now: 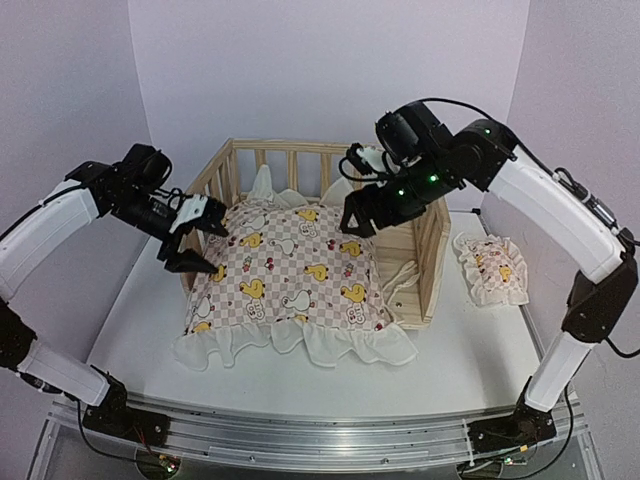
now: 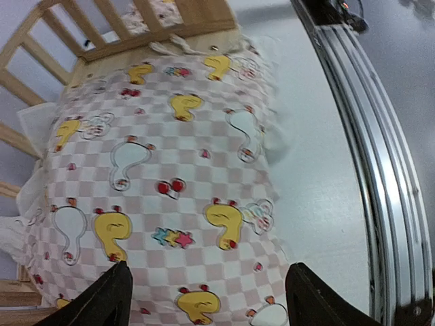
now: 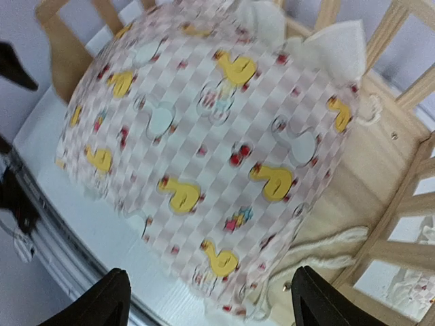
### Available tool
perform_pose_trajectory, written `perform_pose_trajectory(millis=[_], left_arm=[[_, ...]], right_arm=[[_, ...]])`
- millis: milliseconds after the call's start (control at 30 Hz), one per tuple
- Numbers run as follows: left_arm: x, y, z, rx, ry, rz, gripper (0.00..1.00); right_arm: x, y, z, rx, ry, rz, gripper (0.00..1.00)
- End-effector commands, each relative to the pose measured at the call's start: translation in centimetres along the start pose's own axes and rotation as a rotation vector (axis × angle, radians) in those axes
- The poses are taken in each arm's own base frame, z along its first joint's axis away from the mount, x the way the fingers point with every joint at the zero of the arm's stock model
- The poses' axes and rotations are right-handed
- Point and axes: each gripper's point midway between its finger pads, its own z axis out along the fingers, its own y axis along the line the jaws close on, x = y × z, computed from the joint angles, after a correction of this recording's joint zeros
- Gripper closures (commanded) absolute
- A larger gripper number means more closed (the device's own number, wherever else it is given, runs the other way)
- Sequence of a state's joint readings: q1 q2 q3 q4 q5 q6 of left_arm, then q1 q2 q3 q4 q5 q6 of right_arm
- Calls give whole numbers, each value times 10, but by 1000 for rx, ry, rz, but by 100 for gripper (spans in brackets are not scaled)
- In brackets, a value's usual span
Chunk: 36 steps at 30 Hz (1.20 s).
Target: Set up the pet bed
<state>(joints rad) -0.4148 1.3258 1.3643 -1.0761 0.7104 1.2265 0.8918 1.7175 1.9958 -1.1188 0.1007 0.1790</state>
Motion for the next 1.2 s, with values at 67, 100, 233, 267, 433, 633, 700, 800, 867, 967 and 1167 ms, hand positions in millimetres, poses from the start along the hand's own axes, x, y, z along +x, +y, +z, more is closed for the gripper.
perform_pose_trajectory(millis=[67,100,233,267,433,633,700,800,867,967,1167], left_arm=[[-60,149,-16,-451,-208,-379,29],[-57,164,-11,-498,-189,-412,29],[-35,212,12,-636,-82,-503,29],[-23,220,20,-653,-46,-528,28],[34,238,51,-659,42,-680,24],[71,232,82,-641,105,-657,38],[77,231,89,-639,112,-626,57],[80,231,99,-624,105,-584,88],[75,236,105,-621,83,-553,99],[58,257,103,-663,31,-495,100],[30,313,83,-832,-30,-361,100]], right_arm=[[-60,-108,67,306,-119,355,26],[-64,-120,77,332,-127,377,27],[-75,-155,121,372,-134,447,26],[-76,-159,133,368,-132,452,26],[-78,-134,197,89,-86,451,27],[-59,-159,208,166,-61,516,75],[-71,-166,188,205,-113,493,89],[-92,-180,152,303,-210,444,100],[-102,-194,127,398,-268,419,100],[-114,-207,89,504,-344,389,100],[-127,-223,47,645,-437,353,100]])
